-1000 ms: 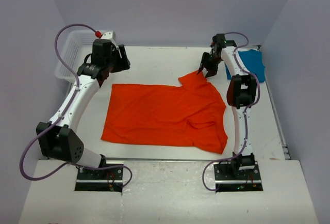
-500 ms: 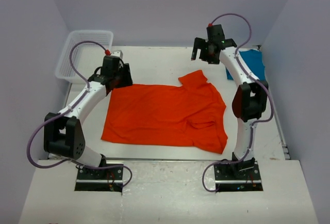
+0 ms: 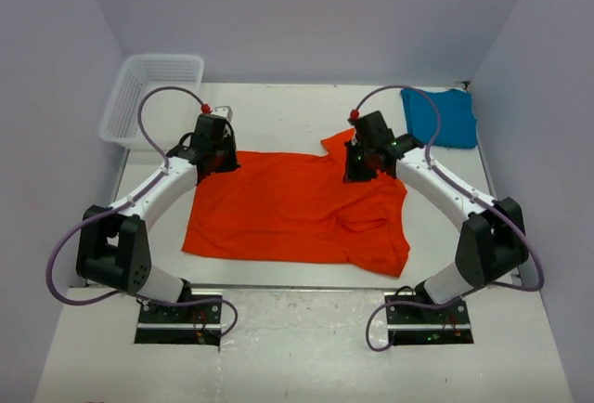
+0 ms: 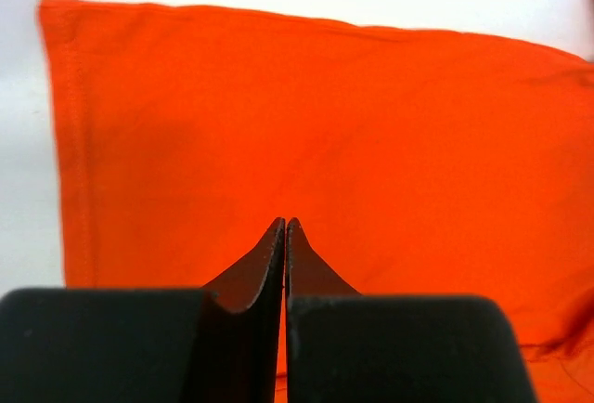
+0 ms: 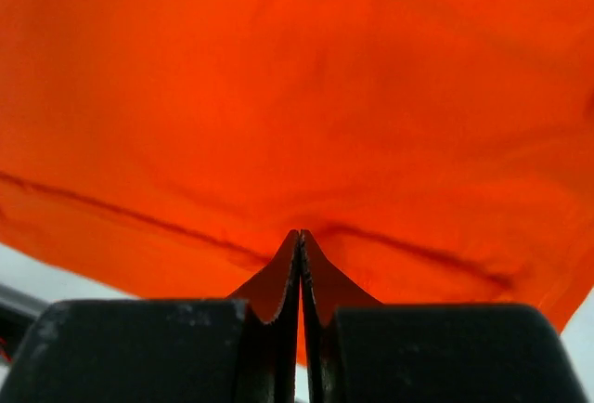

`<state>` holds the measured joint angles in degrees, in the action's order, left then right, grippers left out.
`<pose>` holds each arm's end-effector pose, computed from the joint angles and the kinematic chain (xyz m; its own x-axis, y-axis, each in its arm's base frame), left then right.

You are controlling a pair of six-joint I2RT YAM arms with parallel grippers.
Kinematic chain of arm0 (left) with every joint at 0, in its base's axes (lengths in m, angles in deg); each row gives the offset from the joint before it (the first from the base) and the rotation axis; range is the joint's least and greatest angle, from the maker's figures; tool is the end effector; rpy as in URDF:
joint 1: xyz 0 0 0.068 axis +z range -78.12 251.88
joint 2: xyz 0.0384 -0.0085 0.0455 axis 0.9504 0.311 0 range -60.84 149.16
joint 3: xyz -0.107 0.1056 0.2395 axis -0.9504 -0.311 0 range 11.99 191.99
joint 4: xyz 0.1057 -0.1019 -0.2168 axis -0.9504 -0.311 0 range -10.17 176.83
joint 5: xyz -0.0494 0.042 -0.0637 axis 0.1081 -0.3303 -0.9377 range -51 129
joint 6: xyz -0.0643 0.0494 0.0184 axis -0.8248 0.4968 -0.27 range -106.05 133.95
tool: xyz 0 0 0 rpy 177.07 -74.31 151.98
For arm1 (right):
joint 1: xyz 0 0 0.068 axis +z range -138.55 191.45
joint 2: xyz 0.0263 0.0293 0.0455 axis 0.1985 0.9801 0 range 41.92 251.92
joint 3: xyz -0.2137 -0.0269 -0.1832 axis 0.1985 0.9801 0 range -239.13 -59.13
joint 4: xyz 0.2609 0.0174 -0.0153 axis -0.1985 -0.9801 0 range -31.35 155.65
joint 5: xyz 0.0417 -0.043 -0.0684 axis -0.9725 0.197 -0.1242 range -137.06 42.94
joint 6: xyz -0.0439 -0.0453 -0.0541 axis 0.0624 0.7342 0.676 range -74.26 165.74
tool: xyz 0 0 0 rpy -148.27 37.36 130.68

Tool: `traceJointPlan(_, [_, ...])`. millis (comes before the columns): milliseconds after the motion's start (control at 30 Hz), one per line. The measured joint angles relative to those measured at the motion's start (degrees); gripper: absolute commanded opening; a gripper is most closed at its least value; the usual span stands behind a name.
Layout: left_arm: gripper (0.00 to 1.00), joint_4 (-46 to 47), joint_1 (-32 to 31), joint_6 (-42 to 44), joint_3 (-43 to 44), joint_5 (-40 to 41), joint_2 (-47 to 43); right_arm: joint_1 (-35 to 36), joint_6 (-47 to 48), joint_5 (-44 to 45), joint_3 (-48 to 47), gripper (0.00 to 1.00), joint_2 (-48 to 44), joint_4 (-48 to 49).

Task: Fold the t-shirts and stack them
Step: Grap the side of the flattened tshirt furthest away from the robot with both arms

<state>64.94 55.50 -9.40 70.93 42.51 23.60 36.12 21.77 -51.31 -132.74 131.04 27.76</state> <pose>0.3273 -0.0918 0.2271 -0.7441 -0.1937 -0.6393 -0.0580 0.9722 -0.2270 0.3209 0.1535 0.2624 -0.8521 0.0544 -0.5205 -0.1207 0.9473 0.2966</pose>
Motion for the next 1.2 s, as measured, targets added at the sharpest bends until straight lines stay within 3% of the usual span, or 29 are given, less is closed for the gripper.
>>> traceJointPlan(233, [0.00, 0.52, -7.80, -1.62, 1.68, -5.03, -0.09, 8.02, -2.73, 0.46, 12.81, 0.00, -8.07, -1.46])
traceJointPlan(500, [0.00, -0.13, -13.27, -7.80, -6.36, -5.99, -5.25, 10.62, -5.73, 0.02, 25.57, 0.00, -19.89, 0.33])
traceJointPlan(667, [0.00, -0.31, -13.27, -8.87, -6.58, -5.66, -5.25, 11.52, -7.13, -0.37, 30.95, 0.00, -15.98, 3.02])
traceJointPlan(1200, [0.00, -3.23, -13.27, -8.09, -2.54, -4.44, -7.26, 15.02, -10.86, -2.36, 28.17, 0.00, 0.04, 14.29])
